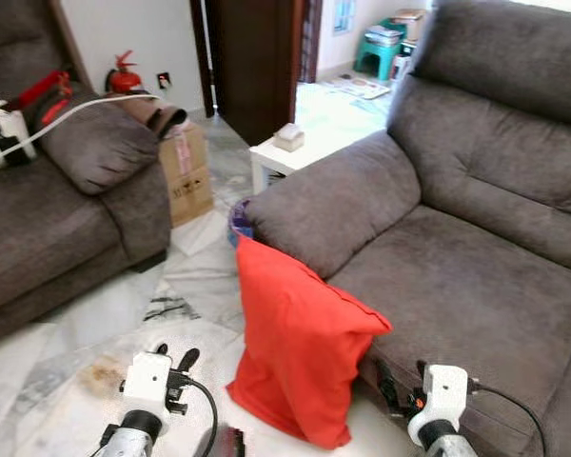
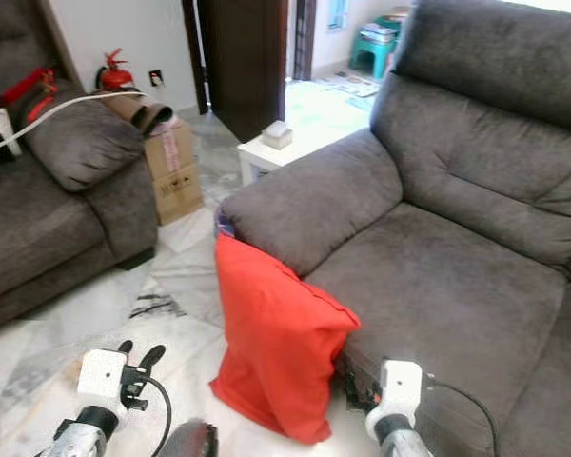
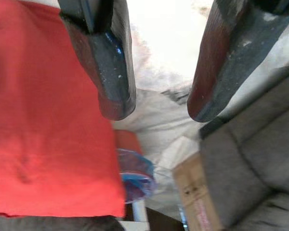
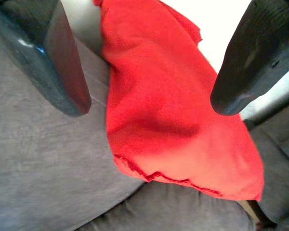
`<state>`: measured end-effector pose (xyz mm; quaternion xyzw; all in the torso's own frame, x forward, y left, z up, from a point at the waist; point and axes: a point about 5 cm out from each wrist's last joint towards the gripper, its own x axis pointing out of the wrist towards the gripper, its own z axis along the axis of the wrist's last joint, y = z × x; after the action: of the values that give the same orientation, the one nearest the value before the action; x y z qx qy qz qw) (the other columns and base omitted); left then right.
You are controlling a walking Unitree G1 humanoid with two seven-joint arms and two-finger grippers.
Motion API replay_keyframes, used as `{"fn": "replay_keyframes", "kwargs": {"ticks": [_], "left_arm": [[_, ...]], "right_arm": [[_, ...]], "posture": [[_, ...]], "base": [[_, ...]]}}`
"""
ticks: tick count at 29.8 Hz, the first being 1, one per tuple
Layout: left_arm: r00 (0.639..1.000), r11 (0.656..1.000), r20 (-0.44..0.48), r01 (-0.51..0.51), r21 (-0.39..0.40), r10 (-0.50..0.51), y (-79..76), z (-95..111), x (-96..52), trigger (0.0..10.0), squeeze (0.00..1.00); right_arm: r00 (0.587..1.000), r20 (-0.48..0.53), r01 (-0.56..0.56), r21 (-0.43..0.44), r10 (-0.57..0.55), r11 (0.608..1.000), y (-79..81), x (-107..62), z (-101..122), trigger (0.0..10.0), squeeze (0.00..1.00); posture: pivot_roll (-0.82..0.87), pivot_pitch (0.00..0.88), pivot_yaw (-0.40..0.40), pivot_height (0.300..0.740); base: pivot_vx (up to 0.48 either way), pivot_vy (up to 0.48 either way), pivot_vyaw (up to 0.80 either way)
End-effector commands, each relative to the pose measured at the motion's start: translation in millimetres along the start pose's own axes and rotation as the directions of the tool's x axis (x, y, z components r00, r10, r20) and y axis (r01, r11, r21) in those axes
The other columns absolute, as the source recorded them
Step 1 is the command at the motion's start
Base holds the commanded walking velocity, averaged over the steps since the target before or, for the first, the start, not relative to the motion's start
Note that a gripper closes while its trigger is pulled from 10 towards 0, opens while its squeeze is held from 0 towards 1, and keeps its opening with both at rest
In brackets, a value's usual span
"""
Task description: Move the pillow to the sofa from floor
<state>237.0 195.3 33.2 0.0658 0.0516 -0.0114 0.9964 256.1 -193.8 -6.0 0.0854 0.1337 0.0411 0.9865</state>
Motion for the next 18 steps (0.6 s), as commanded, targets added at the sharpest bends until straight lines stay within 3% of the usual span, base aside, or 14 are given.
{"fn": "replay_keyframes", "kwargs": {"ticks": [1, 8, 18], "left_arm": [[1.000, 1.000, 0.003, 0.006, -0.010, -0.005, -2.2, 1.3, -0.1, 10.0, 0.00], [1.000, 1.000, 0.004, 0.008, -0.017, -0.008, -2.6, 1.8, -0.3, 10.0, 0.00], [1.000, 1.000, 0.005, 0.027, -0.016, -0.027, -5.5, 2.0, 0.9, 10.0, 0.00]], "right_arm": [[0.999, -0.003, 0.039, 0.021, -0.039, 0.999, -6.8, -2.7, -1.1, 10.0, 0.00], [0.999, -0.009, 0.046, 0.005, -0.046, 0.999, -7.1, -1.2, -0.3, 10.0, 0.00], [0.998, -0.029, 0.047, -0.001, -0.047, 0.999, -7.0, -3.7, -5.5, 10.0, 0.00]], "posture": [[0.02, 0.084, 0.015, 0.620], [0.02, 0.081, 0.014, 0.620], [0.02, 0.060, 0.021, 0.620]], "base": [[0.000, 0.000, 0.00], [0.073, 0.000, 0.00], [0.391, 0.000, 0.00]]}}
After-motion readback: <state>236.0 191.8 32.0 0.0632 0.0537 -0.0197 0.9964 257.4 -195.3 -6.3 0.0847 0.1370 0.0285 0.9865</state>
